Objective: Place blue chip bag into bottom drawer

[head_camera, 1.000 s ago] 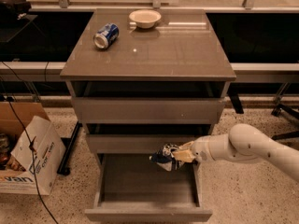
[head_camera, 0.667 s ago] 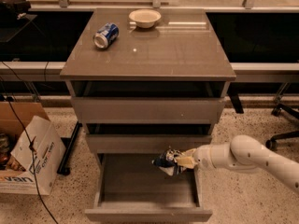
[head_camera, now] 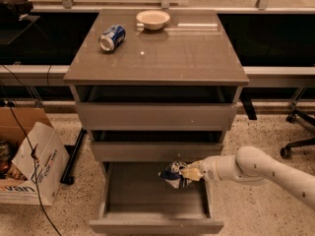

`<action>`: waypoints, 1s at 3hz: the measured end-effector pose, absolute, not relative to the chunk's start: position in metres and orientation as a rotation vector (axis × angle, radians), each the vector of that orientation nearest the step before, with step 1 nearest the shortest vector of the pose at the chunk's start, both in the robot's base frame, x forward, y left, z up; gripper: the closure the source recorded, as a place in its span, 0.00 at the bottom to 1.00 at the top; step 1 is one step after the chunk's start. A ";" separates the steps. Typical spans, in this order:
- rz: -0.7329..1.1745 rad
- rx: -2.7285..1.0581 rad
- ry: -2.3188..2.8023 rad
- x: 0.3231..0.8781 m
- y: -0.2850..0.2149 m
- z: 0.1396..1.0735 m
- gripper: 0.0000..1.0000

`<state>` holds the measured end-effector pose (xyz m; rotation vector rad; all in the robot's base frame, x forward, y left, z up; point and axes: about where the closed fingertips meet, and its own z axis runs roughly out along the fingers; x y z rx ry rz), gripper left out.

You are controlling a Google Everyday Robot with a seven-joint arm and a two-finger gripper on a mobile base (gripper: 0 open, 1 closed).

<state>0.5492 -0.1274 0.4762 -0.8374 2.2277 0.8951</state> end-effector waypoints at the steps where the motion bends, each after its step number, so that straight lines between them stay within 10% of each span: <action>1: 0.870 -0.787 2.282 0.554 -0.122 0.434 1.00; 3: 0.874 -0.613 2.395 0.562 -0.117 0.332 0.83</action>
Offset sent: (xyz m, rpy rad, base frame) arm 0.0142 0.0122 -0.1608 -0.0416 0.1525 -0.1485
